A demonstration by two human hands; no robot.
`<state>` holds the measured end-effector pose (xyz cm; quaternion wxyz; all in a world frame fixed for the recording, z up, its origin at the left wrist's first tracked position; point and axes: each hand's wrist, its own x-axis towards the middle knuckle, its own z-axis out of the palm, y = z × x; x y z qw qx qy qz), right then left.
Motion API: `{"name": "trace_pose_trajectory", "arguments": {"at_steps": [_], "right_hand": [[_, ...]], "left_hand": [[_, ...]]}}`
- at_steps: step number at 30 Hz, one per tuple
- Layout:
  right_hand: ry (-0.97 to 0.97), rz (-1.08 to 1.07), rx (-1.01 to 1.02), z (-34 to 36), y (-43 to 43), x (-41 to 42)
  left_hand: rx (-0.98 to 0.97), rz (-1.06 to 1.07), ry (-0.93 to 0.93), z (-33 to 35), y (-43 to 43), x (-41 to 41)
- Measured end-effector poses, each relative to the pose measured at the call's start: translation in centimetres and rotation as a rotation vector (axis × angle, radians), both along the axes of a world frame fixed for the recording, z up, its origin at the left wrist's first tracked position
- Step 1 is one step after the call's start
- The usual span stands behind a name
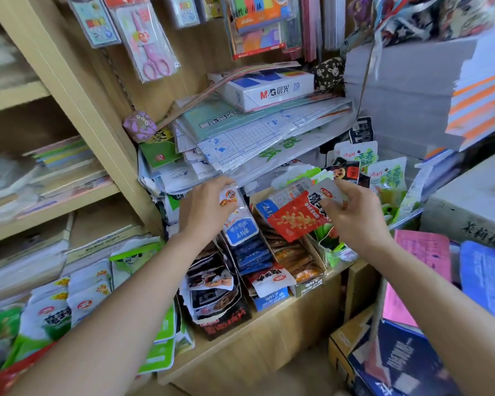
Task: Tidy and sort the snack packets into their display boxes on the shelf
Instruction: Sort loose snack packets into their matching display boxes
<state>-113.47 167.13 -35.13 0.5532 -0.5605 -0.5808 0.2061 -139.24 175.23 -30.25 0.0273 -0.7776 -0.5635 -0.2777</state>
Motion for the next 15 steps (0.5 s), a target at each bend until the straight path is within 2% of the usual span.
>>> {"name": "trace_pose_trajectory", "arguments": {"at_steps": [5, 6, 11, 15], "right_hand": [[0.012, 0.023, -0.010, -0.1, 0.1, 0.0], [0.010, 0.027, -0.016, 0.1, 0.0, 0.0], [0.017, 0.086, -0.075, 0.0, 0.0, 0.0], [-0.035, 0.130, -0.121, -0.1, 0.2, 0.3]], "left_hand": [[0.190, -0.150, 0.081, -1.4, -2.4, -0.7], [0.166, -0.159, 0.101, -1.8, -2.7, -0.7], [-0.210, -0.130, 0.305, -2.5, -3.6, 0.2], [-0.240, -0.104, 0.232, -2.6, -4.3, 0.6]]}}
